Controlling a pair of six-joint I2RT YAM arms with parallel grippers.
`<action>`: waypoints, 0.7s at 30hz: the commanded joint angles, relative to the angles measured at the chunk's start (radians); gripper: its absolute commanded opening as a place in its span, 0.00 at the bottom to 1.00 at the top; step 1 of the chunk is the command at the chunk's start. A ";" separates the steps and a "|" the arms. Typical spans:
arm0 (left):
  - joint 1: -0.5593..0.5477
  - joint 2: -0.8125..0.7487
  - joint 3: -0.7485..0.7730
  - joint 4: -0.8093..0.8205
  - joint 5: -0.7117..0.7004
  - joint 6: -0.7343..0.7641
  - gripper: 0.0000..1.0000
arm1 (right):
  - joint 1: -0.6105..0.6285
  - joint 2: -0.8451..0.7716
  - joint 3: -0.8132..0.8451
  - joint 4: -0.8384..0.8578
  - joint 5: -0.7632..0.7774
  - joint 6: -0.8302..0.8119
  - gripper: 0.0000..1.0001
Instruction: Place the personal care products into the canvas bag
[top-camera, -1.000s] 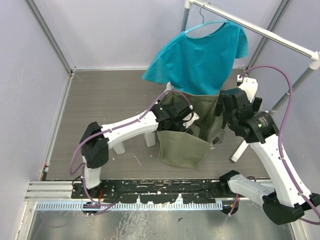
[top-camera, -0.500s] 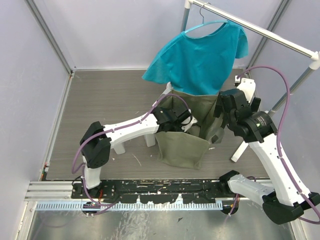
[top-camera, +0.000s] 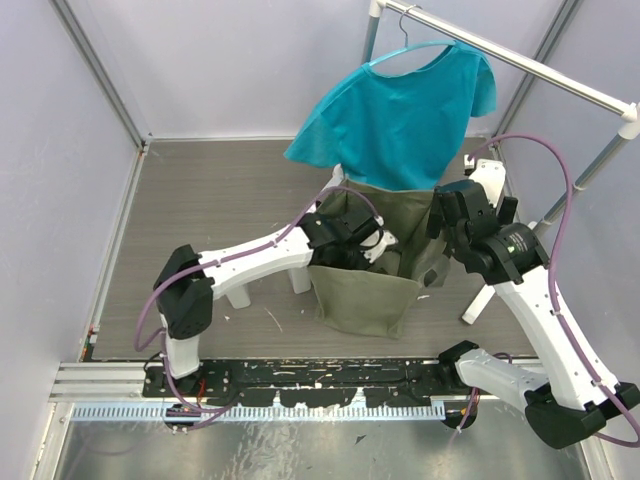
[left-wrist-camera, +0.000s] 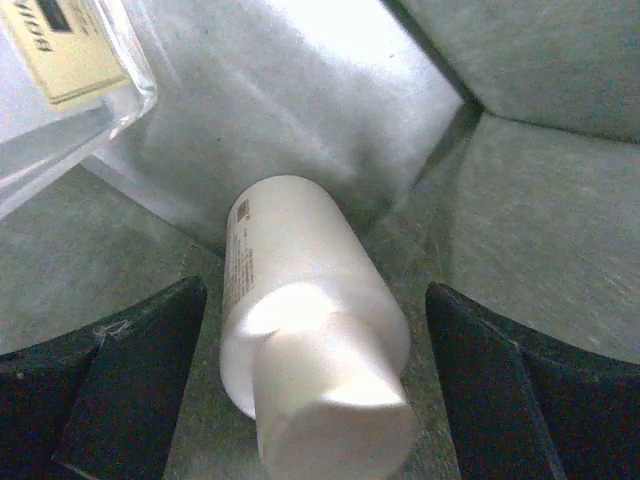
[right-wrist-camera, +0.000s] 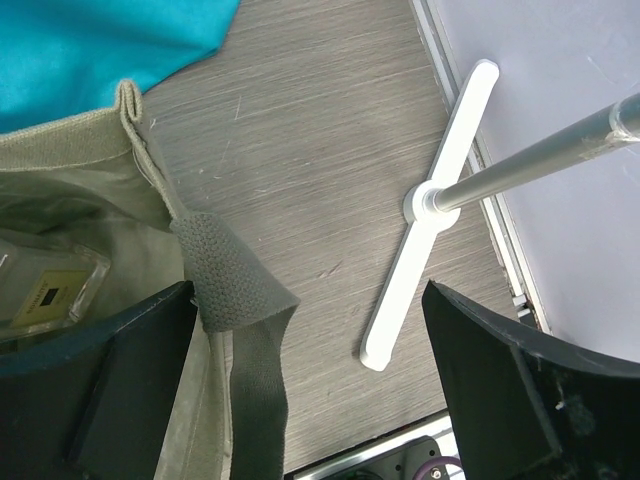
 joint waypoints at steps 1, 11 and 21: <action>-0.004 -0.103 0.063 0.015 0.031 -0.007 0.98 | -0.003 -0.002 -0.010 0.035 0.028 -0.022 1.00; -0.001 -0.233 0.237 0.000 -0.278 -0.082 0.98 | -0.002 0.024 -0.025 0.069 0.018 -0.056 1.00; 0.046 -0.253 0.583 -0.522 -0.907 -0.401 0.98 | -0.004 0.064 -0.028 0.116 0.002 -0.089 1.00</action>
